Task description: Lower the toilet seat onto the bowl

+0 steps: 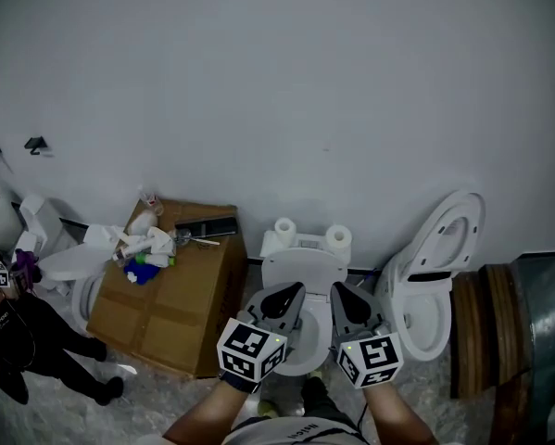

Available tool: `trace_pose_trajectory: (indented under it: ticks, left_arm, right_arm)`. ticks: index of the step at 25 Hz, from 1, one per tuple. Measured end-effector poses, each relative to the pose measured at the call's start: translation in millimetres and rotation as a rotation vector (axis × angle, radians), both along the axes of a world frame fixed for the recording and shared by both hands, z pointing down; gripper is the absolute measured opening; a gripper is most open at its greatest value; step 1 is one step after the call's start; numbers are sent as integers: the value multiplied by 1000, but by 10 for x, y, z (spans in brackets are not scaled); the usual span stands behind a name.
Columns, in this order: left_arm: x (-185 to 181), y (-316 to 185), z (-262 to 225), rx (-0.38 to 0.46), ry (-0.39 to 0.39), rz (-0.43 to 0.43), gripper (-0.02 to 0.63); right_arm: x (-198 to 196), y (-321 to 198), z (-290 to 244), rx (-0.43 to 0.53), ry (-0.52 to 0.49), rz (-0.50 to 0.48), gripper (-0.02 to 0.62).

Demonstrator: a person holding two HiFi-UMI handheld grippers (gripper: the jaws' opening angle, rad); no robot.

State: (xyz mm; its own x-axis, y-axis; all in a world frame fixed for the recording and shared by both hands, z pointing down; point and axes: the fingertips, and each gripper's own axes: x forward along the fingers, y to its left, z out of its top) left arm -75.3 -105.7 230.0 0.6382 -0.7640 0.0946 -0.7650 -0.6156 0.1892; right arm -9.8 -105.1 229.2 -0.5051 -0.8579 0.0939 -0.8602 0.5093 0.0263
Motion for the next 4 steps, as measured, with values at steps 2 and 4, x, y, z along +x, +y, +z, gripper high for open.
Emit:
trace_pose_trajectory:
  ticks: [2, 4]
  left_arm:
    - [-20, -19, 0, -1, 3, -3, 9]
    - [-41, -37, 0, -3, 5, -7, 9]
  right_arm:
    - [-25, -16, 5, -1, 0, -2, 15]
    - [-50, -30, 9, -1, 1, -5, 15]
